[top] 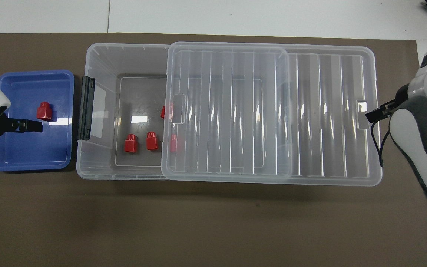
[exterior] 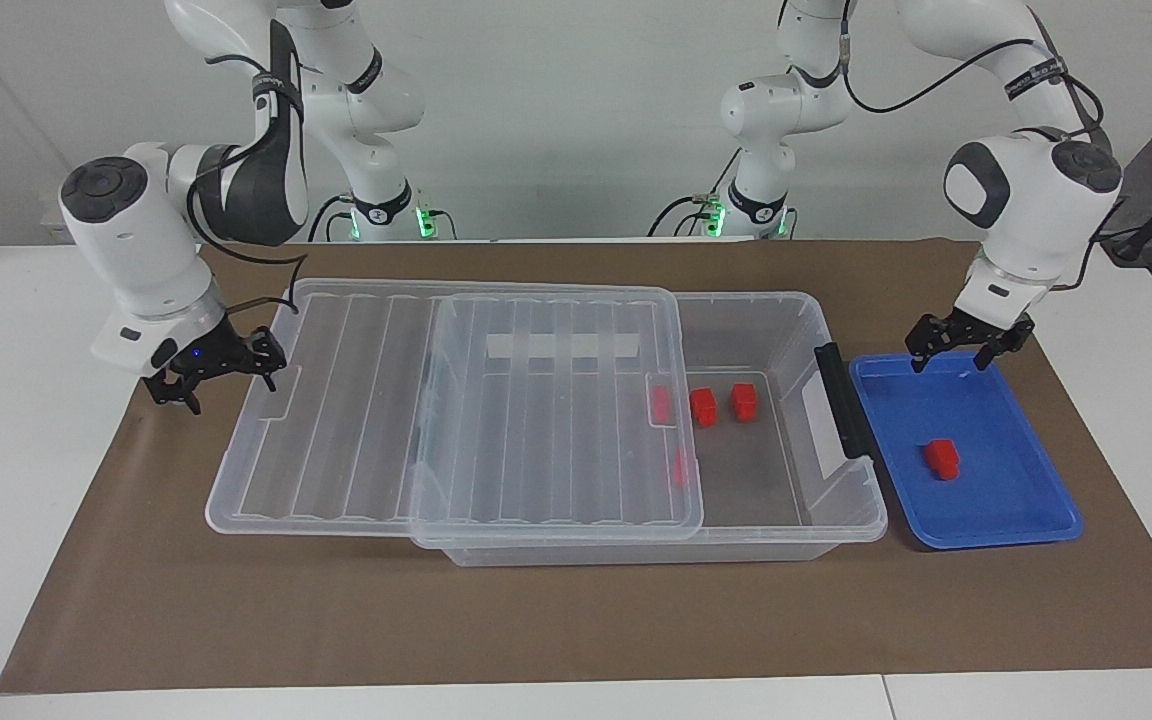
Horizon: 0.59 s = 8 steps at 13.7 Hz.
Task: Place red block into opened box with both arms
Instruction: 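Grasp the red block in the blue tray with the left gripper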
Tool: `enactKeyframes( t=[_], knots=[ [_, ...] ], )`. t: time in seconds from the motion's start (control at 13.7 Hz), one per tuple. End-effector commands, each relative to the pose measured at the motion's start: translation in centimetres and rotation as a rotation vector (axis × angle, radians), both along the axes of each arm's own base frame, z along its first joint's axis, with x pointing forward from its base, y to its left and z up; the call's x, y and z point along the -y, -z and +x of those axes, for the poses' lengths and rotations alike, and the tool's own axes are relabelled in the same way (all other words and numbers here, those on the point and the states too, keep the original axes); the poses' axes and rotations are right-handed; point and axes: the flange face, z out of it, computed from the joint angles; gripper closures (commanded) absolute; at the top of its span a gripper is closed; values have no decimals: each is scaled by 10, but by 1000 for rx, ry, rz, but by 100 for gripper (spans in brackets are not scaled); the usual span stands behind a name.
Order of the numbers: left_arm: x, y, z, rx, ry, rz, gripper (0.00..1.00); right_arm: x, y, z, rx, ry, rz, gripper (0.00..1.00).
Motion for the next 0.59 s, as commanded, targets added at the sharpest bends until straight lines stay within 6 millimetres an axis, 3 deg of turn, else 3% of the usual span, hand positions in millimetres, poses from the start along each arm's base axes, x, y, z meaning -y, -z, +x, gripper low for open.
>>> enactKeyframes(
  t=[0.0, 0.22, 0.51],
  knots=[
    [0, 1, 4, 24, 12, 5, 0, 7, -3, -3, -13, -37, -7, 1],
    [0, 8, 26, 43, 24, 8, 0, 12, -3, -3, -13, -31, -8, 1],
    [7, 34, 41, 59, 38, 8, 0, 6, -19, -5, -4, 4, 2, 1]
  ],
)
